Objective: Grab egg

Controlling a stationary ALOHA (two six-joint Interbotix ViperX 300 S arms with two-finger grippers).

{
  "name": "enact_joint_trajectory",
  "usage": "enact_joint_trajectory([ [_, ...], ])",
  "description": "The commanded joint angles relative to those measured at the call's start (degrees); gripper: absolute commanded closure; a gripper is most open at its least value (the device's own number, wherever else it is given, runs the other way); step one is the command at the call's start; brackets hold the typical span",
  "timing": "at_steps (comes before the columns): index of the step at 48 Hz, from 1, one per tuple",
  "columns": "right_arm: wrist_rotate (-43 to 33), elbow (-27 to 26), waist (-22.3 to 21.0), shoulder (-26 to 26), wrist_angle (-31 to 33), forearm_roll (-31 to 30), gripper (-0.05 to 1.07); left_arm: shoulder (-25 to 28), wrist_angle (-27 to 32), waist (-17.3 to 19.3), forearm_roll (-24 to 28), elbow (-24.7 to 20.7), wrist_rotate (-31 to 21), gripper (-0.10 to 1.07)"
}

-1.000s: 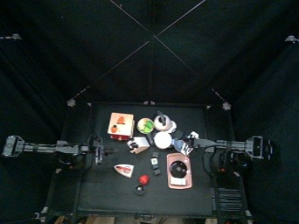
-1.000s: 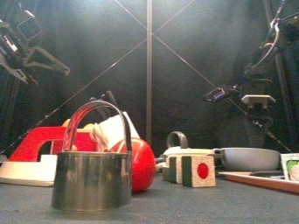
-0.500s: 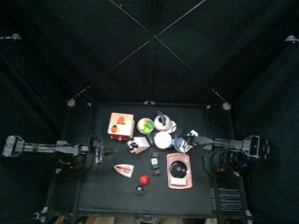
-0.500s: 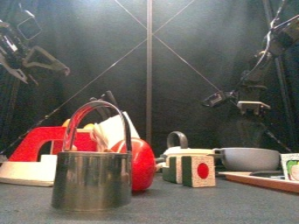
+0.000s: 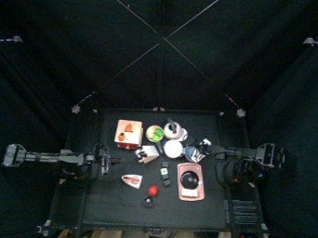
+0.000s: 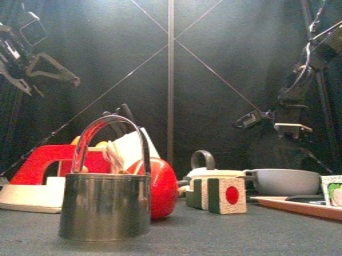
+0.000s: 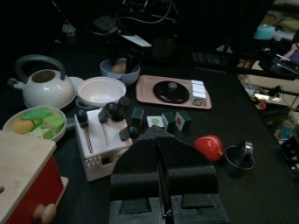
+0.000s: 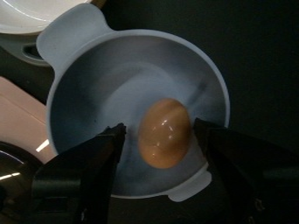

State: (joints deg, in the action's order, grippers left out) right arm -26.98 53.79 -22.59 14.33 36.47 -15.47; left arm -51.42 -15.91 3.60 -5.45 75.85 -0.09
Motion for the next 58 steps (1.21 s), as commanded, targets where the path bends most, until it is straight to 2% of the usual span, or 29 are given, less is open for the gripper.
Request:
enact_joint_trajectory([
  [1, 0.1, -0.3, -0.3, 0.6, -0.1, 0.2, 0.08, 0.2, -0.3, 0.1, -0.1, -0.6, 0.1, 0.97],
  [30, 0.1, 1.1, -0.3, 0.1, -1.4, 1.0, 0.09, 0.3, -0.3, 0.2, -0.1, -0.6, 0.1, 0.97],
  [46, 0.2, 0.7, -0.3, 0.2, -1.1, 1.5, 0.33, 0.2, -0.3, 0.1, -0.1, -0.6, 0.1, 0.98],
  [58, 0.2, -1.8, -0.2, 2.1, 1.2, 1.3, 0.34, 0.3, -0.3, 0.1, -0.1, -0.6, 0.1, 0.97],
])
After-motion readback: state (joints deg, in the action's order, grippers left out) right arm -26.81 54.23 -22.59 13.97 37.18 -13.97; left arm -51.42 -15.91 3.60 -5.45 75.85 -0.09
